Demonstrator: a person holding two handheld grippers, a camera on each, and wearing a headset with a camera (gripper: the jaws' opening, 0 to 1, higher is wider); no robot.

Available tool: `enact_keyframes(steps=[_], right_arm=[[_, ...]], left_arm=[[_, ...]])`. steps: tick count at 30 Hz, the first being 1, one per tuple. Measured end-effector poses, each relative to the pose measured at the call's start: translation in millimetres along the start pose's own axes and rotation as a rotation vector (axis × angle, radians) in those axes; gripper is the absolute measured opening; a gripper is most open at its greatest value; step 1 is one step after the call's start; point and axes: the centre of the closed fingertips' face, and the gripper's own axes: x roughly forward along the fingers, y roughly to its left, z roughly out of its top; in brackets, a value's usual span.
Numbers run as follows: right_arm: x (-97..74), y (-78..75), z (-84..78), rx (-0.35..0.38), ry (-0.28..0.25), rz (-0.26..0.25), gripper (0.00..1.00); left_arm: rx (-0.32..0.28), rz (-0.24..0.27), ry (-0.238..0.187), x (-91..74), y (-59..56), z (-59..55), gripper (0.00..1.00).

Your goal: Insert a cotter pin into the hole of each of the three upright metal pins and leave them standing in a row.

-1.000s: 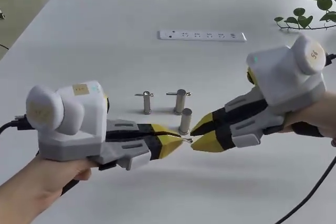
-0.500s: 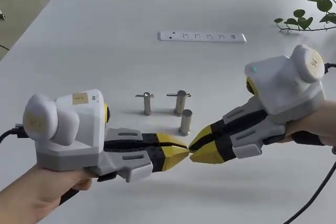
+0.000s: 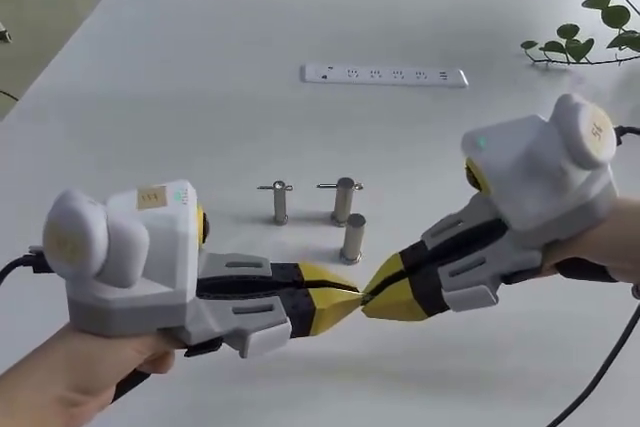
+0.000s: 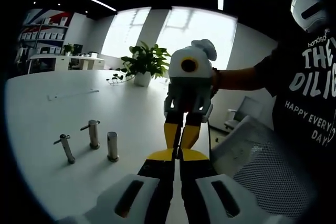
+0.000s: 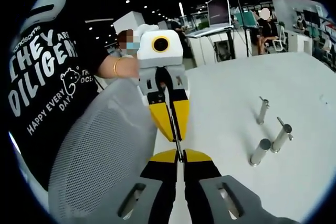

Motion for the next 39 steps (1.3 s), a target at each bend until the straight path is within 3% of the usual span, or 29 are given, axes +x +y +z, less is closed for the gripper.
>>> enact_keyframes(steps=[10,19,28,35,39], right_arm=[[-1.0,-5.3,-4.1,-0.043,0.049,-0.024,0.00],[-9.1,-31.6,-12.8,-0.062,0.138,-0.154,0.00],[-19.8,-55.2,-25.7,-0.006,0.181,-0.230,0.00],[-27.1,-69.6,-31.5,-0.022,0.233,-0.280,0.00],[-30.2,-77.1,-35.4,-0.026,0.266,-0.289,0.00]], left_arm=[[-0.022,0.030,0.008,0.9,4.8,-1.4,0.03],[-0.008,0.122,-0.003,-3.2,21.7,0.5,0.13],[0.026,0.224,0.003,-6.1,40.7,-0.4,0.18],[0.060,0.307,0.043,-3.9,58.9,-5.4,0.22],[0.050,0.358,0.054,-4.3,71.1,-6.3,0.22]])
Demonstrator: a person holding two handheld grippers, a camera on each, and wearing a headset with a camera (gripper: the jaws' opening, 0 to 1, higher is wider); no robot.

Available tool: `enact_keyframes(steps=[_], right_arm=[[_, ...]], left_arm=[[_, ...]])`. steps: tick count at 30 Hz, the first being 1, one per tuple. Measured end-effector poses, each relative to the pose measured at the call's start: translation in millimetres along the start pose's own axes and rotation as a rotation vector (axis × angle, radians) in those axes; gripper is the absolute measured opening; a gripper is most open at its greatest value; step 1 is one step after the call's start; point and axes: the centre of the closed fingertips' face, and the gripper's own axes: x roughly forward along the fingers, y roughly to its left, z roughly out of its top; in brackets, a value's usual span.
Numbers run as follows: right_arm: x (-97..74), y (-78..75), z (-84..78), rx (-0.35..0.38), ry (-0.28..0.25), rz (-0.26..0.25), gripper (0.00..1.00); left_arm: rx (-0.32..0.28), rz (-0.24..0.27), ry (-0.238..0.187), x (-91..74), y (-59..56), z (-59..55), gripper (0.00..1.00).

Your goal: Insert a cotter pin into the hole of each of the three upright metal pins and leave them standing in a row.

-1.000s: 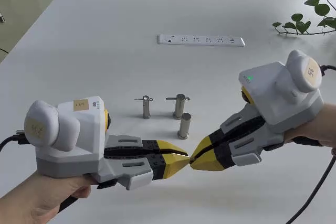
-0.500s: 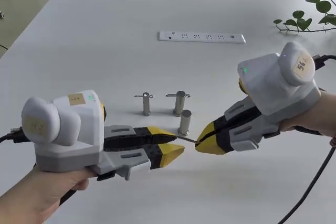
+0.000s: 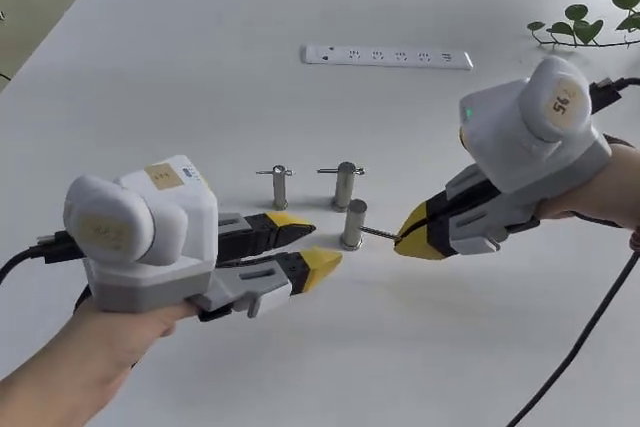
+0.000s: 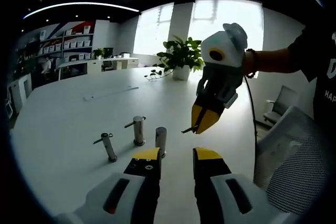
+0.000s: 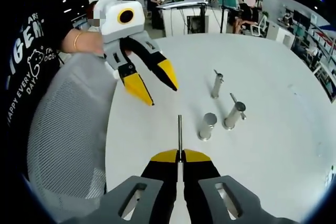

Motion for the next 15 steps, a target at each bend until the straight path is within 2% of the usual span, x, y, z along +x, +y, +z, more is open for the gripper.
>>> enact_keyframes(steps=[4,8,15], right_arm=[[0.6,-9.7,-6.3,-0.009,0.037,-0.011,0.00],[1.0,-16.3,-11.5,-0.024,0.066,-0.020,0.00],[1.7,-24.6,-15.5,-0.042,0.089,-0.028,0.00]], left_arm=[[0.008,0.038,0.023,4.9,7.0,-3.6,0.23],[0.007,0.067,0.026,11.9,13.7,-4.5,0.23],[-0.006,0.093,0.036,25.3,20.6,-4.9,0.23]])
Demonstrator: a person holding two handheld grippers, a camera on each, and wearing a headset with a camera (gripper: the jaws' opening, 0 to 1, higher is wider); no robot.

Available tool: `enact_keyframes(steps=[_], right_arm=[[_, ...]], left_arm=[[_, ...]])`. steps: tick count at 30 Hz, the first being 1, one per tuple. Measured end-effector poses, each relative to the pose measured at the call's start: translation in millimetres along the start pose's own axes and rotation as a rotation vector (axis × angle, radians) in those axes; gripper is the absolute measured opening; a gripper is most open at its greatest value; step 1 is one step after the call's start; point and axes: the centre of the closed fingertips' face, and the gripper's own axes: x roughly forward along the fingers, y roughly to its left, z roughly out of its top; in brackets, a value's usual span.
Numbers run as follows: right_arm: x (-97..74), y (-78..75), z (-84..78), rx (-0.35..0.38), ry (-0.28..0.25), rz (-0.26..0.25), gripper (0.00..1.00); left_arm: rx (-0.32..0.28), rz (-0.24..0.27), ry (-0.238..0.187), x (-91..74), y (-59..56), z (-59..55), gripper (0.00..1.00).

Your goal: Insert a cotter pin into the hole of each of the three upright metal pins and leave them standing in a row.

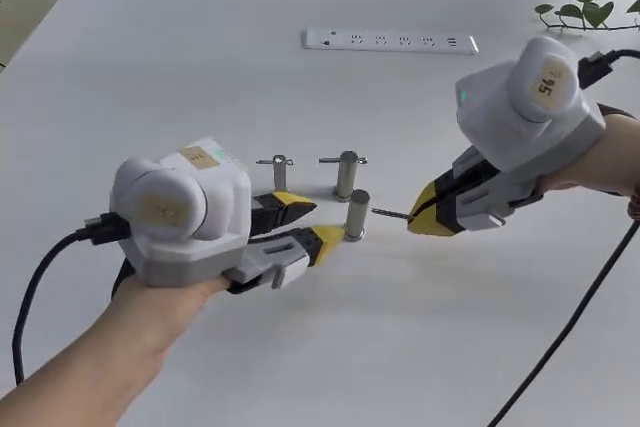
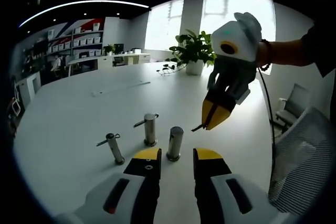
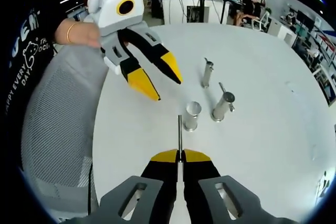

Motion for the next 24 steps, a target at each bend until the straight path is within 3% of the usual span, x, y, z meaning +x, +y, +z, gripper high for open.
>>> enact_keyframes(steps=[11,24], right_arm=[[1.0,-11.1,-4.5,-0.019,0.028,-0.002,0.00],[4.1,-19.2,-6.7,-0.044,0.051,0.010,0.00]], left_arm=[[0.005,0.010,0.013,25.4,3.9,-0.7,0.22],[-0.013,0.004,0.024,42.8,3.9,-4.2,0.20]])
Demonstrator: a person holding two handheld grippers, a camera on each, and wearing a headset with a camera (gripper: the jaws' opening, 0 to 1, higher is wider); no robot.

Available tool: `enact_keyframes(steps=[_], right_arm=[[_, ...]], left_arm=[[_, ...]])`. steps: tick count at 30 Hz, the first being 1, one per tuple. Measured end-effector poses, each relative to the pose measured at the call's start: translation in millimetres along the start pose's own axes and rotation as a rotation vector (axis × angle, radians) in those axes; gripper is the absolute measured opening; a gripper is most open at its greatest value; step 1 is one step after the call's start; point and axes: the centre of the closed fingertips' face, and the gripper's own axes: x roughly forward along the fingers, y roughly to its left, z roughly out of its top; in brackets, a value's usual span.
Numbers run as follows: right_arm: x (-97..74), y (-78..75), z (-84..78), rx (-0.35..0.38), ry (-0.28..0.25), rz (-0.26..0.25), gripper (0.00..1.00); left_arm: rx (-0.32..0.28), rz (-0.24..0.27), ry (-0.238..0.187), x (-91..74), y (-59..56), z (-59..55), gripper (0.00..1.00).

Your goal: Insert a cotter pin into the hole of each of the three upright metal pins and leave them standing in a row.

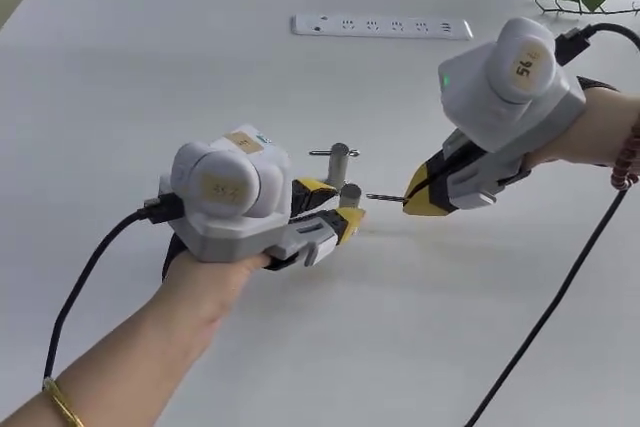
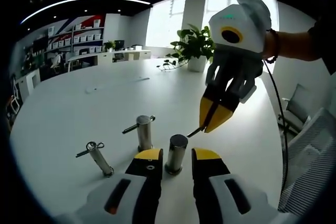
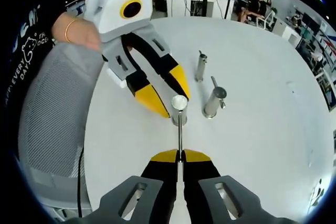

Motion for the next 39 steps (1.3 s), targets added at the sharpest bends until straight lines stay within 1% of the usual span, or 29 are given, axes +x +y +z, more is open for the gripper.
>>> enact_keyframes(steps=[11,19,23,33,39], right_arm=[[3.6,-1.1,3.3,-0.020,0.010,0.012,0.00],[4.8,-0.7,8.3,-0.031,0.008,0.022,0.00],[5.3,-1.4,10.5,-0.036,0.008,0.021,0.00],[8.7,-0.8,18.0,-0.097,0.029,0.026,0.00],[10.9,-4.3,17.5,-0.115,0.042,0.028,0.00]], left_arm=[[-0.011,-0.006,0.027,7.4,-0.5,-9.1,0.14],[-0.020,-0.004,0.016,8.7,1.7,-9.6,0.13],[-0.016,-0.003,0.014,9.3,2.2,-10.4,0.13],[-0.021,-0.016,0.002,9.2,1.4,-11.0,0.12],[-0.040,-0.020,-0.007,8.8,1.3,-11.8,0.12]])
